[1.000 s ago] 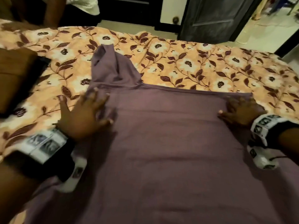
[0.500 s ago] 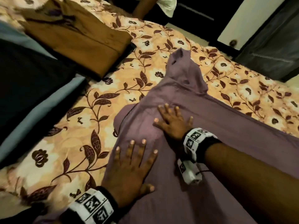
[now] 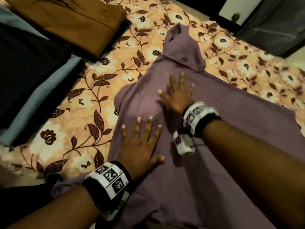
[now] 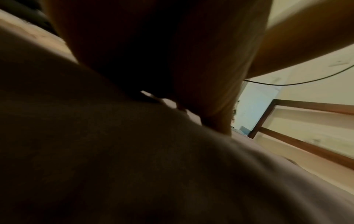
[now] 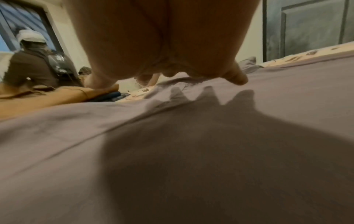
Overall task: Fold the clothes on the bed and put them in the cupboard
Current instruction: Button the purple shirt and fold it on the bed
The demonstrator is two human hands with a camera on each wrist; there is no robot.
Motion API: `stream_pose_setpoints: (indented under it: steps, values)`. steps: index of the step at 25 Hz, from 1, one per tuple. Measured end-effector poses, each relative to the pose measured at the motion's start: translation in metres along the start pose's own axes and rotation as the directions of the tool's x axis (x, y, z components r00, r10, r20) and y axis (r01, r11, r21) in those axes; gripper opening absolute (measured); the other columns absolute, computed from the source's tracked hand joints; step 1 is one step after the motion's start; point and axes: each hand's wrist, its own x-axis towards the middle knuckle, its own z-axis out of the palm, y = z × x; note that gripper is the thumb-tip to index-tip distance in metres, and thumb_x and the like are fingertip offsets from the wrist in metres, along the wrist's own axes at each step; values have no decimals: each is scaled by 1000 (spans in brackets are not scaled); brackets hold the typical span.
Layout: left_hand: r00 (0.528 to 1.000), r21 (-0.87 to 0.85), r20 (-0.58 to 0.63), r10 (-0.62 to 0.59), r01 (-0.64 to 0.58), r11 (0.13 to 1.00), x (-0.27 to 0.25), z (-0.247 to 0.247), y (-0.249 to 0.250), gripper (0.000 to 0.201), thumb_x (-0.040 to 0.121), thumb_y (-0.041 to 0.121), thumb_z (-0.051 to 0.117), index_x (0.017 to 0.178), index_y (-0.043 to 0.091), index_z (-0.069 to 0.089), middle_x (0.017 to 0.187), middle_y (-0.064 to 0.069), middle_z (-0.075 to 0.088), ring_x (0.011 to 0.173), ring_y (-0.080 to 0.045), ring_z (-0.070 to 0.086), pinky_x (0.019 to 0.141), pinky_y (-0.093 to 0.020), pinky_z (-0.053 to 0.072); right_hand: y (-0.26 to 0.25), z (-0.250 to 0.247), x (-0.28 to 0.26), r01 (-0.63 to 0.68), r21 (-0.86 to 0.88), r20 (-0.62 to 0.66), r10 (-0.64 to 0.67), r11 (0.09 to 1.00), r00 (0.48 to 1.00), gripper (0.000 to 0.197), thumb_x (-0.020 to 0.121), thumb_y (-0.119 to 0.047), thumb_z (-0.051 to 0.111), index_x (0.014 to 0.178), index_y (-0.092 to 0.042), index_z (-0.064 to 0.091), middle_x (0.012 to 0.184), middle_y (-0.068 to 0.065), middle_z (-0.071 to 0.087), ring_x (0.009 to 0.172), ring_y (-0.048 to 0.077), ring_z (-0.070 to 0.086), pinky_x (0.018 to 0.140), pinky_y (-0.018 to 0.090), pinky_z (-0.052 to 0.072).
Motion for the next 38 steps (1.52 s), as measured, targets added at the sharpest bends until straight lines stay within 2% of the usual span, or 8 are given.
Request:
stream_pose_setpoints:
  steps: [5, 11, 17, 20, 27, 33, 36, 38]
  values:
    - [991, 131, 72, 115, -124, 984, -46, 35, 15, 67, 93, 65, 23, 154, 40, 13, 161, 2, 21, 147, -32, 20, 112, -61, 8, 72, 101, -240, -316, 35, 48, 315, 948, 948, 84, 76, -82, 1, 148, -42, -12, 158, -9, -18, 147, 25, -10, 116, 56, -2]
    - [970, 164, -21, -243, 243, 956, -95, 20, 5, 76, 81, 81, 3, 148, 49, -16, 159, 13, -23, 149, -30, -13, 110, -67, -5, 234, 58, -390, -835, 155, 11, 844, 528, 536, 132, 44, -96, -17, 153, -26, 8, 160, 13, 6, 145, 38, 9, 117, 54, 7]
    - [990, 113, 128, 52, -67, 991, -54, 55, 149, 59, 95, 63, 22, 150, 51, 5, 162, 11, -13, 148, -31, -16, 114, -64, -5, 154, 83, -317, -342, 29, 28, 341, 939, 940, 92, 71, -87, 4, 150, -41, 10, 161, -3, -1, 148, 27, 1, 114, 58, 3]
    - [990, 121, 118, -72, 57, 991, -63, 75, 134, 74, 75, 79, 1, 145, 58, -9, 161, 13, -16, 148, -31, -14, 115, -58, -8, 148, 102, -319, -286, 90, 107, 277, 954, 955, 91, 62, -89, -5, 145, -52, -9, 159, -11, -15, 148, 23, -10, 112, 57, -6]
    - [984, 120, 6, -177, 175, 977, -49, 48, 139, 70, 85, 77, 32, 148, 49, 19, 163, 7, -11, 148, -27, -14, 114, -60, -2, 380, 40, -397, -888, 379, 39, 954, 261, 297, 96, 72, -88, 10, 151, -34, 18, 161, 5, 2, 146, 38, -3, 113, 63, 1]
    - [999, 113, 28, -35, 32, 993, 13, 52, 168, 85, 71, 81, 18, 138, 35, 42, 159, 1, 21, 147, -26, 16, 113, -52, 18, 228, 81, -315, -166, -67, -90, 160, 984, 983, 89, 80, -84, 8, 148, -31, 30, 160, 0, 10, 146, 34, 15, 111, 63, 13]
    - [997, 227, -75, -8, 25, 974, 60, 13, 125, 85, 69, 91, 17, 117, 32, 55, 131, -3, 48, 121, -31, 48, 96, -50, 38, 310, 55, -289, -361, -15, 5, 361, 932, 932, 82, 73, -87, 10, 146, -51, -3, 159, -15, -10, 148, 24, -6, 113, 61, -1]
    - [991, 305, -79, -113, 132, 943, 96, -27, 91, 81, 74, 88, 16, 113, 30, 58, 128, -7, 50, 118, -35, 47, 93, -53, 42, 393, 27, -298, -690, 59, -32, 692, 722, 721, 81, 73, -89, 12, 143, -55, -10, 160, -13, -8, 148, 27, -5, 113, 64, 0]
